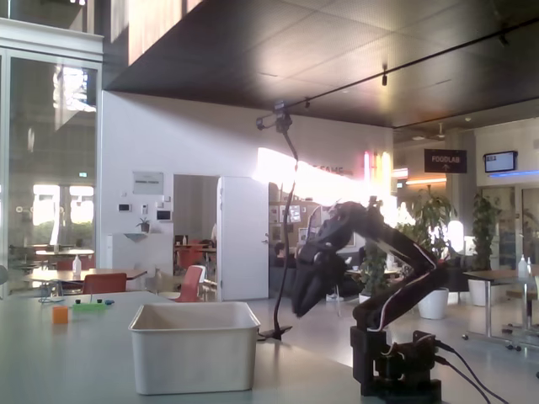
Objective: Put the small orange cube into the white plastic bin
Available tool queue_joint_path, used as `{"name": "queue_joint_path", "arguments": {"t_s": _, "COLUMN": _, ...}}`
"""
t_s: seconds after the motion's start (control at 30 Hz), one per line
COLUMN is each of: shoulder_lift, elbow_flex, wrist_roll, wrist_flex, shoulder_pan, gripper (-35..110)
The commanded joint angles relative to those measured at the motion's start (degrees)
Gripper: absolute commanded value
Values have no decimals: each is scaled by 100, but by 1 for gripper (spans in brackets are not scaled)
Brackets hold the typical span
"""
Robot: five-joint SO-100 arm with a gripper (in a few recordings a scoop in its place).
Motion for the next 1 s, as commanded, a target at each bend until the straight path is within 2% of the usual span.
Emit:
{"name": "queue_joint_path", "arguments": {"t_s": 0.0, "shoulder_lift": 35, "elbow_flex": 492, "wrist_roll": -35, "wrist_flex": -545, "shoulder_pan": -255, "gripper": 1}}
{"name": "queue_joint_path", "arguments": {"t_s": 0.23, "shoulder_lift": 44, "elbow_flex": 1292, "wrist_roll": 44, "wrist_flex": -905, "shoulder_pan": -826, "gripper": 1}}
{"name": "queue_joint_path", "arguments": {"t_s": 0.67, "shoulder_lift": 132, "elbow_flex": 1942, "wrist_roll": 26, "wrist_flex": -1134, "shoulder_pan": -853, "gripper": 1}}
{"name": "queue_joint_path", "arguments": {"t_s": 0.97, "shoulder_lift": 141, "elbow_flex": 2962, "wrist_roll": 35, "wrist_flex": -2355, "shoulder_pan": -782, "gripper": -3}}
